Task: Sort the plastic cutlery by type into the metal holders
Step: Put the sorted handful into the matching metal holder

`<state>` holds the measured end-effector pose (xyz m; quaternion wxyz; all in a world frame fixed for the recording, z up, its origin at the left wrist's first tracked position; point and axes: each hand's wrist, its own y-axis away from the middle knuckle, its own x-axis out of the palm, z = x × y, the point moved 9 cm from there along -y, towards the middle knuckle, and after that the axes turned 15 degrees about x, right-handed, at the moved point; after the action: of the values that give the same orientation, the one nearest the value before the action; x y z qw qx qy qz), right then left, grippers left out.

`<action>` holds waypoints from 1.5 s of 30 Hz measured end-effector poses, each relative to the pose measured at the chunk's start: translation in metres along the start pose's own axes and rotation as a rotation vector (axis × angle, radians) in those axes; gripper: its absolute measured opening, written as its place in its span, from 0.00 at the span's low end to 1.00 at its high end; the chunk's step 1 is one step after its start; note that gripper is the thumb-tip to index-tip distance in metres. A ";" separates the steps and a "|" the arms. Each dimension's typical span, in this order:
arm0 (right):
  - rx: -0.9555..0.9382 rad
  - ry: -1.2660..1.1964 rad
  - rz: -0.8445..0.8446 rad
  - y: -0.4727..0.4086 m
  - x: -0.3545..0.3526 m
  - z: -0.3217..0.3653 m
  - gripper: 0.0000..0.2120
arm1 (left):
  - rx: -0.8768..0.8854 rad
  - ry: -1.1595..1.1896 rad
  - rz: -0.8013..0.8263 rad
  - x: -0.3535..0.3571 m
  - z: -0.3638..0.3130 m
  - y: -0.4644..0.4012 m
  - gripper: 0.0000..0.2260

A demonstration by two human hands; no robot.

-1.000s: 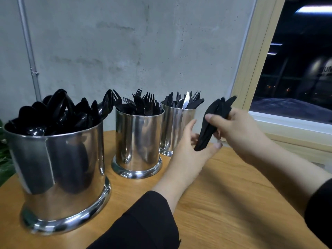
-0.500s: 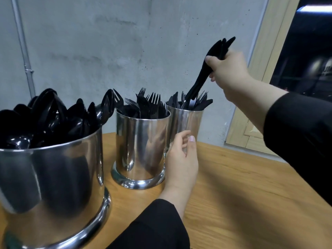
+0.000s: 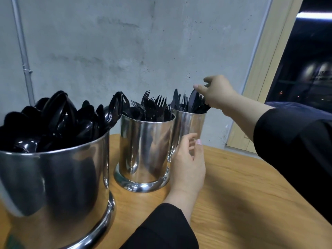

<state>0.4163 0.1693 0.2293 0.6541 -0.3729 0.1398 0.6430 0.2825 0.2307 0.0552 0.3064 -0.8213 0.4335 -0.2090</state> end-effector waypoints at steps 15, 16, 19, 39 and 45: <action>-0.228 0.163 -0.129 0.208 -0.064 -0.196 0.12 | 0.059 -0.320 0.612 0.097 -0.023 0.058 0.12; -0.221 0.180 -0.143 0.221 -0.079 -0.216 0.12 | 0.050 -0.317 0.658 0.112 -0.028 0.071 0.13; -0.198 0.143 -0.246 0.250 -0.139 -0.252 0.10 | 0.043 -0.297 0.736 0.159 -0.048 0.108 0.15; 0.425 0.670 -0.296 0.228 -0.327 -0.509 0.10 | 0.718 -0.501 0.808 0.335 -0.170 0.211 0.31; 0.172 0.555 -0.163 0.233 -0.297 -0.470 0.16 | 0.851 -0.660 0.905 0.364 -0.173 0.214 0.37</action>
<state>0.2958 -0.3879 0.0331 0.6695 -0.4876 0.3370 0.4478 0.2473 -0.2242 0.0624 0.7736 -0.3894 0.4976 0.0477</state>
